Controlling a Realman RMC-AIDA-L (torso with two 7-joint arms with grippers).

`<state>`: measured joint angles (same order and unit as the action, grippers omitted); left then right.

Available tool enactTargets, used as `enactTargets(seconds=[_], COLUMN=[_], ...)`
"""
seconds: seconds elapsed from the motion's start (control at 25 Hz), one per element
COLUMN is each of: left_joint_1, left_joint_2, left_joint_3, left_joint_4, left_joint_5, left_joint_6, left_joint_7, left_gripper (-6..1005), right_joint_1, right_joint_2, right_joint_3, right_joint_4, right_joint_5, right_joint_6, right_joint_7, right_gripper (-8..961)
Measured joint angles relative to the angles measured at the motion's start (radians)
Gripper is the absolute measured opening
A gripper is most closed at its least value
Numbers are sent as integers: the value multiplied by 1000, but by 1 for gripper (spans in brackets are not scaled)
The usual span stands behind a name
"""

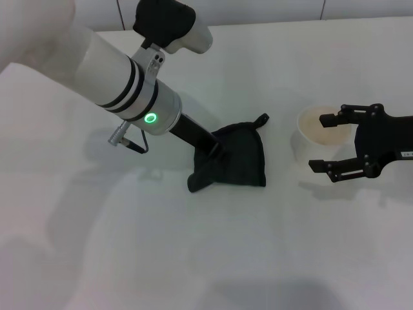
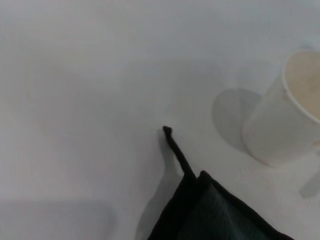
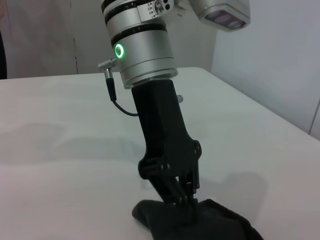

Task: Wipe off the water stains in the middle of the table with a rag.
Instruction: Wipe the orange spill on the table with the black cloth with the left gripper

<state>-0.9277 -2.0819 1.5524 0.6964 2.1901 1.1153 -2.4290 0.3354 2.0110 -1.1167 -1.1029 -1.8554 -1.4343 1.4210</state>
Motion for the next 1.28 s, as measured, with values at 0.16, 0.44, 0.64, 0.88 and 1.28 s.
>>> enactTargets(seconds=[0.16, 0.44, 0.64, 0.88, 1.28], left_joint_1=[0, 3, 4, 4, -12], left_joint_2=[-2, -2, 1, 3, -4], left_joint_3=[0, -5, -9, -33, -25], left_joint_4=[-1, -3, -2, 1, 9], left_joint_5=[39, 74, 74, 91, 88], left_joint_6=[-32, -87, -134, -162, -24], left_joint_7=[-36, -100, -137, -160, -43], left_gripper=[67, 69, 71, 74, 78], right_joint_1=[1, 1, 0, -2, 2], right_joint_2=[0, 0, 0, 0, 0], right_joint_3=[0, 0, 0, 0, 0], right_joint_4=[0, 0, 0, -3, -3], right_joint_5=[1, 1, 1, 1, 1], right_joint_6=[0, 0, 0, 1, 5], right_joint_7=[0, 1, 2, 3, 4], right_gripper=[869, 869, 869, 869, 869])
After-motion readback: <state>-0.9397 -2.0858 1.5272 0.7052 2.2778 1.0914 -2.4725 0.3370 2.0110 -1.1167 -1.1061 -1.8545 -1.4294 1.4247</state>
